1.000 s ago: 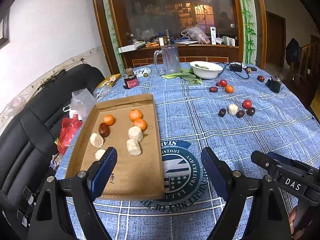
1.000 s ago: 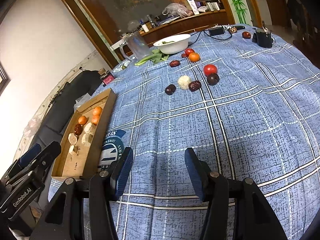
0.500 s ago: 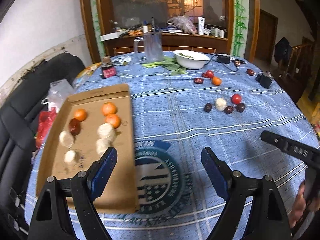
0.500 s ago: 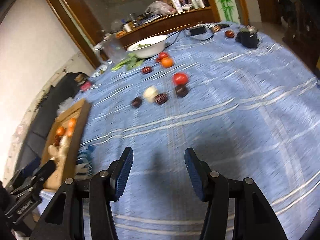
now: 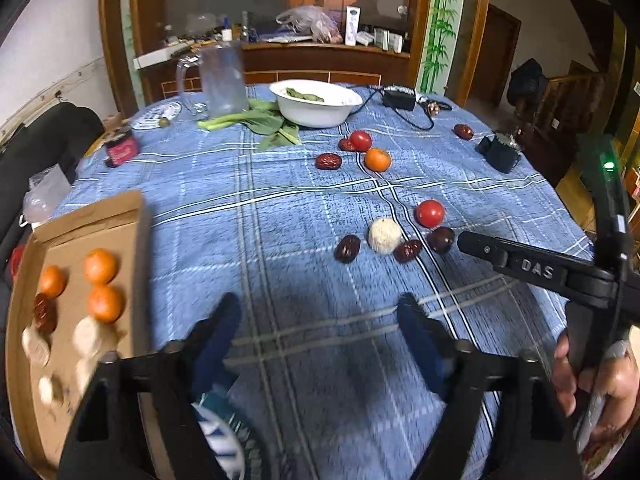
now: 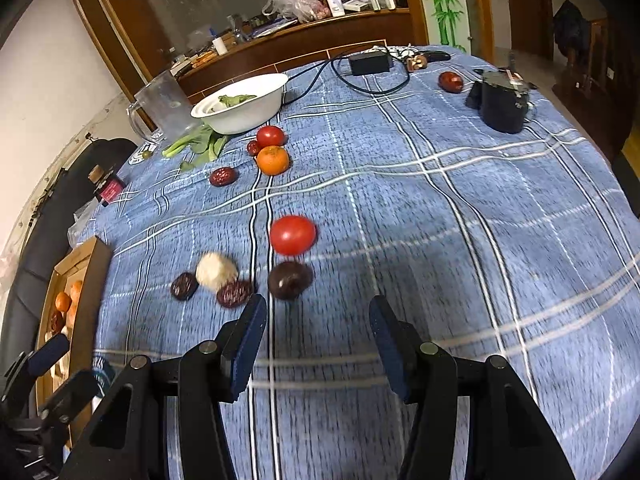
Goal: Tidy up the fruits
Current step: 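Grasp a dark red date with the left tool while the right tool grasps another date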
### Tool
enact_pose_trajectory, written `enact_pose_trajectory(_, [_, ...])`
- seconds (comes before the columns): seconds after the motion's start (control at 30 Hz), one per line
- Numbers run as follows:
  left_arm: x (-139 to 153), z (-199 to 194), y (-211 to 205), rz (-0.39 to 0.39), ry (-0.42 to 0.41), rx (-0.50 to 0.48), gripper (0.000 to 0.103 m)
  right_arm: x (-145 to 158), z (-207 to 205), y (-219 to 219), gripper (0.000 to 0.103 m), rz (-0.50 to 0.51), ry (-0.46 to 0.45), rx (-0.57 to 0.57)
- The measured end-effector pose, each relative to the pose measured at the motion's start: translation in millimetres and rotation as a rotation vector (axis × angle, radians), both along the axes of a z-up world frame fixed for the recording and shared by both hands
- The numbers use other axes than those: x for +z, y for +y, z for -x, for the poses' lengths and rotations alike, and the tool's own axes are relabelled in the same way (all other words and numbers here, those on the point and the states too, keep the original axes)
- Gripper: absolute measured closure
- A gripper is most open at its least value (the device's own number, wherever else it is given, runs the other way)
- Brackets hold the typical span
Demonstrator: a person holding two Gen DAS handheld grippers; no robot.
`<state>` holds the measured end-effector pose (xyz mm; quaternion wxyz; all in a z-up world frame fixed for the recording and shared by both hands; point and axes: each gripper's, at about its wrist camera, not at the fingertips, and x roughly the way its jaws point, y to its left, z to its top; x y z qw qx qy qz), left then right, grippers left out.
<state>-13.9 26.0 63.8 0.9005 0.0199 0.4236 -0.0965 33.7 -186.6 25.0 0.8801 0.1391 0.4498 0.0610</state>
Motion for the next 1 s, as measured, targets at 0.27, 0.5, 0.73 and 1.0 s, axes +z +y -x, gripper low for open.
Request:
enact_pose_trajectory(0.27, [-31,-53,-14,0.025,0.061,-0.031,0.055,-9,-12,8,0.046,0.017,-0.015,0.040])
enact_pose_trajectory(0.5, [-44,-75,-22,0.020,0.062,-0.080,0.055,-15,-22,13,0.046,0.035,-0.017,0.058])
enact_pose_trajectory(0.73, [-50,-74,-27,0.007,0.042,-0.128,0.085,-16,-20,33,0.054,0.127,-0.051,0.106])
enact_pose_trajectory(1.0, [-46,-72,-8,0.093,0.045,-0.110,0.085,-17,-16,41,0.075,0.135,-0.077,0.153])
